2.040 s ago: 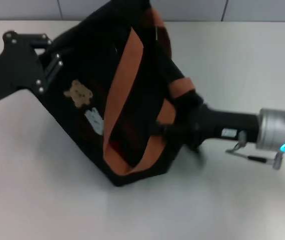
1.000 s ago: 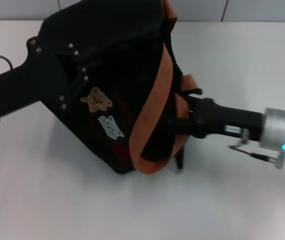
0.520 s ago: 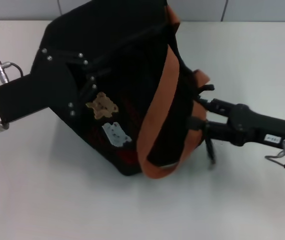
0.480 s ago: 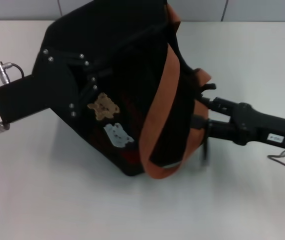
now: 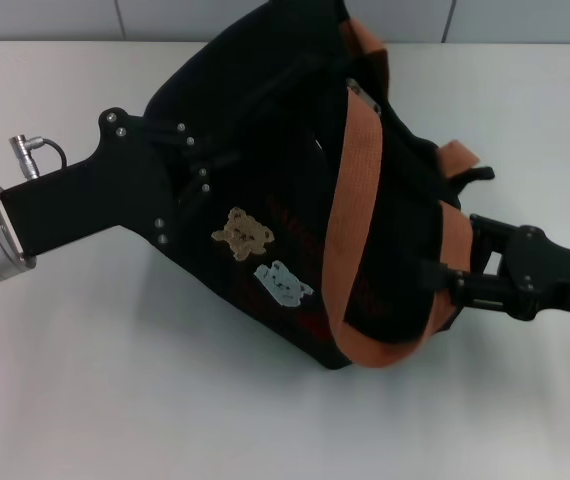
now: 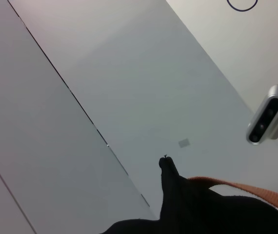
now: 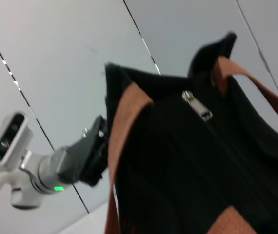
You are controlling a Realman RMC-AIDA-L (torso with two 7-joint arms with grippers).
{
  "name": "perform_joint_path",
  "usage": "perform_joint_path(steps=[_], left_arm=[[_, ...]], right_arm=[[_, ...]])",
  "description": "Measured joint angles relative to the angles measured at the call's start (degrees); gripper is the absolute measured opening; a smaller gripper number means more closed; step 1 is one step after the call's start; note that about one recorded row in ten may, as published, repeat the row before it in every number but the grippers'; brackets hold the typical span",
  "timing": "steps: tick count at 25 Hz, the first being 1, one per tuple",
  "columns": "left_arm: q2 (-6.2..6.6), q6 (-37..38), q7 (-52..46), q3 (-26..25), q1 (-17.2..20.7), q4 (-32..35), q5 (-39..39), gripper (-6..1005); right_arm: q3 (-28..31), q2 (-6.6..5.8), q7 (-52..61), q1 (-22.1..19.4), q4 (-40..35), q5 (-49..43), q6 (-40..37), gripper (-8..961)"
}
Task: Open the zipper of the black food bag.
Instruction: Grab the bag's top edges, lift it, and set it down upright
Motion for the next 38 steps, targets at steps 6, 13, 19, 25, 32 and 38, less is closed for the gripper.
perform_joint_path(steps=[6,13,19,25,32,38], left_arm=[[0.03,-0.77,0.01,-0.02,-0.48,0.00,-0.08,70],[0.03,-0.60,-0.27,-0.04,-0.80,-0.14,-0.51,70],[0.03,-1.05,-0.04,-0.68,-0.83,-1.31,-0.91,70],[0.03,-1.71,0.10,-0.32,-0.94,-1.77,-1.07,70],[0.03,-1.77,1.00,-0.11,-1.33,-2.84,-0.80,71],[0.03,-1.74,1.10,-0.12,-1.15,-2.86,-1.01,71]], right_arm=[[1.49,-0.02,-0.81,-1.35,-0.12,0.07,0.16,840],[7.34,-0.11,-1.37,-2.92,-0.48,0.06,-4.12,839],[15.45,-0.58,-3.05,-4.80,-0.42,0.07,-11.49,839],[17.84,-0.46,-4.01,-5.06,-0.19,0.08,-12.17,839],[17.76,1.60,-8.48,-1.88,-0.01,1.09,-10.91,839],[12.78,2.23,-10.12,0.45,0.10,0.22,-6.32,839]])
